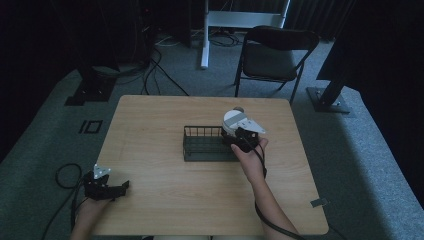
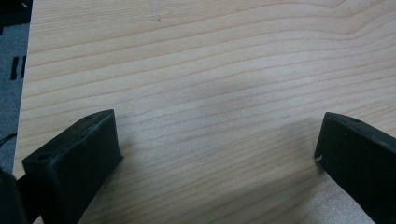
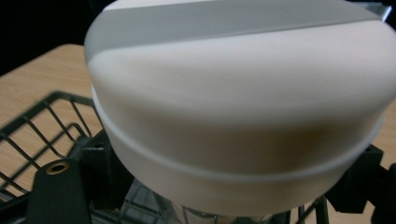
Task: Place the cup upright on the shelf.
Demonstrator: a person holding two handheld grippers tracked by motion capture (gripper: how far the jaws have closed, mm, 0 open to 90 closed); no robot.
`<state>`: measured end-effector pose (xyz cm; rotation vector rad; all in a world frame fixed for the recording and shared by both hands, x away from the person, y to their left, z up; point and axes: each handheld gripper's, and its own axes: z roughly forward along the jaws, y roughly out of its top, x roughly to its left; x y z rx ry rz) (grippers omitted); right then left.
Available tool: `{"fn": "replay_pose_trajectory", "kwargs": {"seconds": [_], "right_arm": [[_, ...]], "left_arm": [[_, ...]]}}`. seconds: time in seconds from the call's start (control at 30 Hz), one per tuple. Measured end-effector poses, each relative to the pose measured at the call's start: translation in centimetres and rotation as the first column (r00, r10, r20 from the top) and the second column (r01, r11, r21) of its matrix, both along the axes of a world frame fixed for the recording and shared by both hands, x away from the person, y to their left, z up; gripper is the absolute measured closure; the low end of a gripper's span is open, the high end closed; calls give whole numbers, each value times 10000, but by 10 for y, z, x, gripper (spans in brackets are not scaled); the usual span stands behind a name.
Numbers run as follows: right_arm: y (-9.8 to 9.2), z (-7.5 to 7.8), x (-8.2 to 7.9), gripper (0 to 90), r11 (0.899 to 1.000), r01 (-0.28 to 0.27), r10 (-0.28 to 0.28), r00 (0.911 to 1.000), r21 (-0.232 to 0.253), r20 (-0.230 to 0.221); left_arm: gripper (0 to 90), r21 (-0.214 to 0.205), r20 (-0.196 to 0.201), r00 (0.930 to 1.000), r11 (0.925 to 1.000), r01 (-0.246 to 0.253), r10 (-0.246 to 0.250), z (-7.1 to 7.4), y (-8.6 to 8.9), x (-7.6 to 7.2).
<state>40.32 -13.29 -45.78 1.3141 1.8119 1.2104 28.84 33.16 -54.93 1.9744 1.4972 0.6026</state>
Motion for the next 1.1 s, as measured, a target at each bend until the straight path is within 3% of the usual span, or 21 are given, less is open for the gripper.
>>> {"fn": "replay_pose_trajectory", "kwargs": {"seconds": [0.27,0.6,1.1], "right_arm": [[3,-7,3,183,10000,19,-20,9989,-29,-477],[9,-15,7,184,9990,-113,74,9960,-441,-886],[11,-18,5,183,9964,-151,86,9969,-834,-777]], "left_arm": [[2,2,1,10000,10000,-1,1,0,0,0],[2,1,1,10000,10000,-1,1,0,0,0],[2,0,0,10000,10000,0,0,0,0,0]]}}
